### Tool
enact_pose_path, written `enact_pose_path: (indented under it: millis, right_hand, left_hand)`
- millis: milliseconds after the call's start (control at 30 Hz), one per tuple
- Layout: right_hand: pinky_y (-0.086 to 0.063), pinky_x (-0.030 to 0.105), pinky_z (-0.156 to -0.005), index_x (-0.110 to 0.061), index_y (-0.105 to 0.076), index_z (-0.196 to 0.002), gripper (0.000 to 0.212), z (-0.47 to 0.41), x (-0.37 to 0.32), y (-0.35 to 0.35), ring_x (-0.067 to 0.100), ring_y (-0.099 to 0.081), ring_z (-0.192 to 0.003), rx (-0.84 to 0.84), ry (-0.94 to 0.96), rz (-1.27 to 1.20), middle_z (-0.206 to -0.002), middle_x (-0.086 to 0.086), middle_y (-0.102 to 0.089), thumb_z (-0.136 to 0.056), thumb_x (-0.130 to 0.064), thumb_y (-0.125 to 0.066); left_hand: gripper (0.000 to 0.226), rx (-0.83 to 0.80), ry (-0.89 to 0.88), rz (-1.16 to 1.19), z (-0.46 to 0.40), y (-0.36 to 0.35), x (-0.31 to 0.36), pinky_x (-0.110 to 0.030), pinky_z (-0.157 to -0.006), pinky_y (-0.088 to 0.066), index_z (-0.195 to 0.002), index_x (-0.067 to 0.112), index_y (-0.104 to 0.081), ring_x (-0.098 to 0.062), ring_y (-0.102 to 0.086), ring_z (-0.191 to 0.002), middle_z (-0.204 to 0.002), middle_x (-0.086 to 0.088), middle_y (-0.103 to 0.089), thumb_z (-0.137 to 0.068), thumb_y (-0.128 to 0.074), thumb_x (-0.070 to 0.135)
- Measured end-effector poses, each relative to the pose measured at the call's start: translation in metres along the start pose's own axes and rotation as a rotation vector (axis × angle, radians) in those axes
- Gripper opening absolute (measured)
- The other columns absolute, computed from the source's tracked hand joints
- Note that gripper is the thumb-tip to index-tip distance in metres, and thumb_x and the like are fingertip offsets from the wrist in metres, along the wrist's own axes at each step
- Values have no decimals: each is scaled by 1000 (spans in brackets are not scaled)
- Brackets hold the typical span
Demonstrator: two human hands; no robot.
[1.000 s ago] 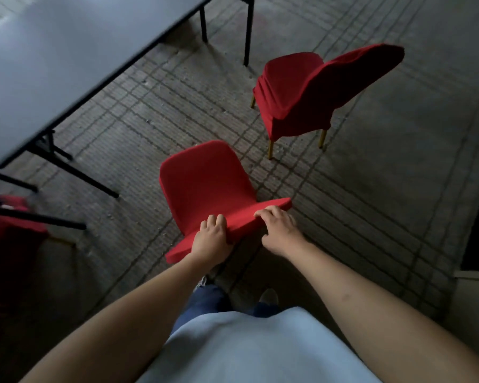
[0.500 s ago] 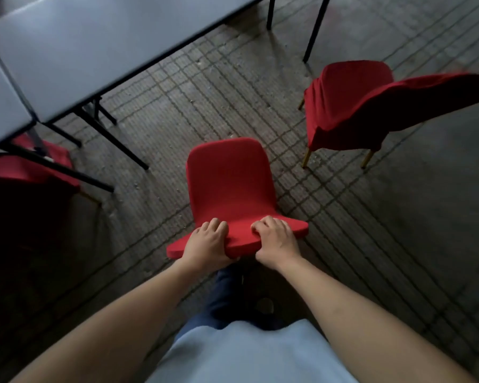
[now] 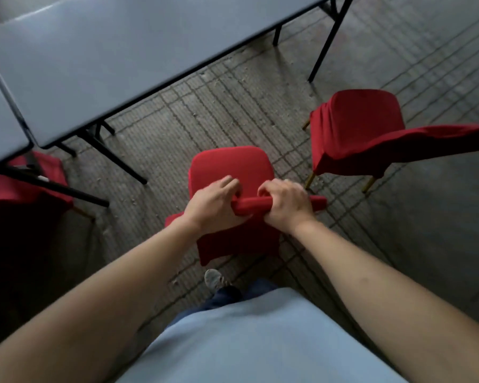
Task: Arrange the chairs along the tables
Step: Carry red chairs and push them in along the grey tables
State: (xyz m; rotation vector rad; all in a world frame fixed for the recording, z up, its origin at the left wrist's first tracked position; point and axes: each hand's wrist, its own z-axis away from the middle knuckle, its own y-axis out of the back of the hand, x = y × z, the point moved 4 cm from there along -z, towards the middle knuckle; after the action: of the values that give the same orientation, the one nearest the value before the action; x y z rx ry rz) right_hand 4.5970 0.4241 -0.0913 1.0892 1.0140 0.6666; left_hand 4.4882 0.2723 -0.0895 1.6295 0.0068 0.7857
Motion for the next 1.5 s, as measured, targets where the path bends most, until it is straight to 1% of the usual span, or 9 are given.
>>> enact_pose_path:
  millis: [133, 300, 533, 667, 800, 967, 1300, 1400, 1500]
  right_hand:
    - [-45, 35, -88, -32, -67, -100, 32, -80, -8, 31, 26, -64, -100, -34, -34, -31, -99, -5, -69, -70, -42, -71]
    - [-48, 36, -93, -35, -66, -111, 44, -160, -16, 62, 28, -63, -110, -108, -52, -37, -113, -2, -70, -68, -27, -66]
    - [-52, 41, -92, -32, -62, -105, 46, -267, -15, 92, 28, -61, -108, -139, -64, -95, -108, -4, -66, -60, -26, -55]
    - [-51, 40, -85, -32, -55, -100, 45, -308, -8, 105, 27, -62, -101, -215, -34, -134, -92, -10, -58, -56, -29, -55]
    - [-42, 34, -77, -28, -53, -96, 33, -335, -10, 108, 26, -63, -97, -343, -14, -93, -86, -7, -59, -64, -24, -63]
    - [-44, 32, -77, -23, -54, -93, 28, -351, -18, 108, 31, -64, -98, -452, -11, -25, -85, -1, -60, -65, -23, -58]
    - [-39, 31, -74, -26, -49, -92, 25, -319, -42, 105, 29, -59, -92, -489, 93, 21, -86, -2, -56, -69, -20, -56]
    - [-39, 29, -75, -28, -47, -94, 28, -300, -50, 99, 30, -63, -101, -496, 129, 36, -91, 2, -61, -68, -21, -55]
    - [-41, 27, -75, -27, -54, -102, 33, -272, -54, 92, 28, -64, -104, -538, 184, 90, -97, 3, -66, -69, -19, -57]
  left_hand:
    - [65, 73, 71, -45, -58, 38, -34, -37, -68, -51, -94, 25, -49, -22, -63, -86, -95, 9, -56, -62, -67, 78]
    - [77, 128, 211, -93, -108, 70, -80, -37, -76, -53, -91, 26, -48, -21, -64, -93, -94, 7, -60, -58, -55, 95]
    - [76, 45, 315, -29, -193, 111, -137, -37, -79, -50, -89, 26, -50, -21, -61, -94, -94, 6, -60, -55, -59, 93]
    - [68, 0, 341, 11, -230, 123, -150, -32, -70, -40, -85, 27, -47, -18, -56, -83, -85, 9, -55, -58, -67, 86]
    - [66, -1, 362, 58, -247, 133, -159, -32, -63, -33, -77, 29, -41, -16, -50, -71, -73, 13, -50, -57, -68, 86]
    - [68, -3, 387, 50, -252, 135, -162, -32, -60, -34, -73, 29, -38, -17, -51, -68, -71, 11, -52, -54, -65, 89]
    - [68, 29, 350, 16, -219, 125, -148, -32, -60, -35, -77, 28, -42, -13, -49, -70, -75, 12, -52, -56, -62, 90]
    - [65, 65, 275, 13, -195, 117, -138, -31, -64, -39, -81, 26, -46, -16, -54, -77, -80, 11, -54, -62, -64, 85]
    - [59, 72, 104, -65, -164, 103, -120, -32, -67, -44, -87, 22, -52, -20, -61, -84, -87, 6, -60, -73, -62, 78]
